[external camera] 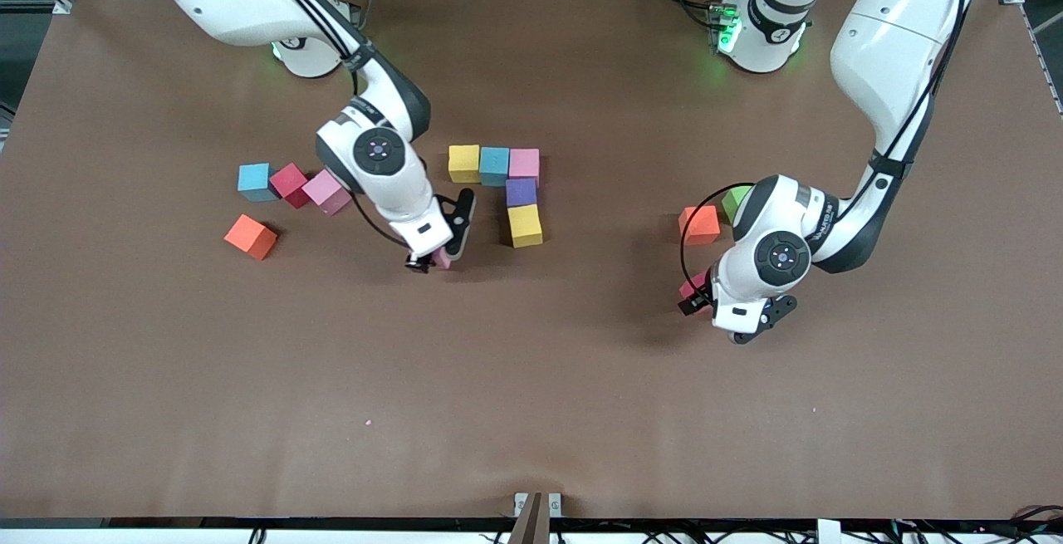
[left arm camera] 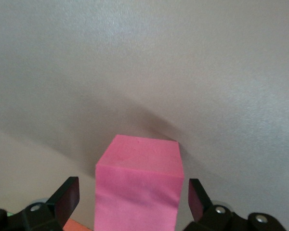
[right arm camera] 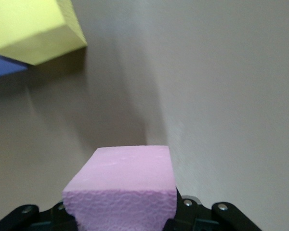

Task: Form number 2 with 11 blocks
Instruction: 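Carry the pink cube to center with the right gripper while left grasps magenta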

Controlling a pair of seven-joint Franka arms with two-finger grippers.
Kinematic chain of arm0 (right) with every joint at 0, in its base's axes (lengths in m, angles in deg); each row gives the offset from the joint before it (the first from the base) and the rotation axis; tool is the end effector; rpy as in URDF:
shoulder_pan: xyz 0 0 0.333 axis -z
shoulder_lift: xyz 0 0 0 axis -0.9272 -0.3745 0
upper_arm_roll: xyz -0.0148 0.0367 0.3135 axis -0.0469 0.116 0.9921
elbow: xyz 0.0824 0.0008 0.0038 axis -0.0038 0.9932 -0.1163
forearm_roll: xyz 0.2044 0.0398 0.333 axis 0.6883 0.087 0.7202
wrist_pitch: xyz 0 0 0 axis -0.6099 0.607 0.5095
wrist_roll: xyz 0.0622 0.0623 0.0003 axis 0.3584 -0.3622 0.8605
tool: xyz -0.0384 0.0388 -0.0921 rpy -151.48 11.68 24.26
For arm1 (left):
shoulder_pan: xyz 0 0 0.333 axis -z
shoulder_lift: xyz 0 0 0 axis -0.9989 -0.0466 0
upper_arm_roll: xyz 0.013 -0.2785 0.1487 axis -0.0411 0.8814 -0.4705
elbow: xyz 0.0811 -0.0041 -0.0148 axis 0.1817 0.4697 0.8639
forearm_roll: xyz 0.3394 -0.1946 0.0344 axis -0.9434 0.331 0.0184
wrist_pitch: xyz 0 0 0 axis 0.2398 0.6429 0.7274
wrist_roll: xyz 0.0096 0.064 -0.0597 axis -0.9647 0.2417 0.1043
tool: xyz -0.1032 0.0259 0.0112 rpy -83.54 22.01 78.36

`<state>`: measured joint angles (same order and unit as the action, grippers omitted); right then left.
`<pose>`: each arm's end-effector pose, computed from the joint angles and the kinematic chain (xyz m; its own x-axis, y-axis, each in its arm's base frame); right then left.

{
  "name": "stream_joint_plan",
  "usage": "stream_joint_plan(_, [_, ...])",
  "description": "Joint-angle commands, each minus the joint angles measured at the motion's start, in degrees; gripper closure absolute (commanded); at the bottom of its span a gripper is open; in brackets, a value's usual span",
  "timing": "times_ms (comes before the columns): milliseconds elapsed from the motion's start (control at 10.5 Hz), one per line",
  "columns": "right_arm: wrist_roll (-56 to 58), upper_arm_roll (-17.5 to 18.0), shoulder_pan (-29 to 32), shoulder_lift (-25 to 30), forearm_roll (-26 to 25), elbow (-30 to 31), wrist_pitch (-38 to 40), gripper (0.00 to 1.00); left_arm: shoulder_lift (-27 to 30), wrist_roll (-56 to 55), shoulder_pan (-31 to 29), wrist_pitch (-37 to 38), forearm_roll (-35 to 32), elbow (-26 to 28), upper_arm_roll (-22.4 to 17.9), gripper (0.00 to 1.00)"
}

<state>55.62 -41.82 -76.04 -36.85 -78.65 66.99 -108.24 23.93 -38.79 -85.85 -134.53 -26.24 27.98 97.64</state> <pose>0.5134 0.3427 0.2330 0.1742 0.9842 0.0328 0.9831 -0.1757 0.0506 0.6197 -0.2092 0.2050 0.8306 0.5479 -0.0997 0.5416 -0.8364 -0.0849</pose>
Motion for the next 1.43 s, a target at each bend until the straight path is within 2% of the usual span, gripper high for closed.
stream_joint_plan(0, [-0.97, -0.28, -2.06, -4.25, -1.38, -1.54, -2.07, 0.79, -0.84, -0.2, -0.16, -1.26, -1.88, 0.29, 0.23, 0.0])
stream_joint_plan(95, [-3.33, -0.37, -2.77, -6.26, -1.64, -1.81, -2.33, 0.79, -0.93, -0.2, -0.16, -1.35, -1.8, 0.2, 0.14, 0.0])
stream_joint_plan(571, [-6.5, -2.12, -8.04, -7.51, -1.47, -4.27, -1.98, 0.79, -1.72, -0.11, -0.42, -1.35, -3.02, -0.06, 0.05, 0.01])
stream_joint_plan(667, [-6.69, -2.12, -8.39, -7.6, -1.47, -4.27, -1.98, 0.8, -1.72, -0.2, -0.33, -1.35, -3.03, -0.06, 0.05, 0.33])
stream_joint_plan(762, [-6.69, -2.12, -9.01, -7.69, -1.56, -4.27, -1.98, 0.8, -1.46, -1.07, -0.33, -1.26, -2.94, -0.15, 0.05, 0.5])
stream_joint_plan(1048, [-6.69, -2.21, -9.19, -7.78, -1.56, -4.98, -1.98, 0.8, 0.12, -5.81, -0.77, -0.82, -2.24, -1.9, 0.05, 0.5])
stream_joint_plan(1333, [-6.69, -2.82, -10.5, -7.87, -1.56, -5.07, -1.98, 0.8, 0.56, -15.28, 0.02, -0.82, -2.24, -3.49, 0.75, 0.5])
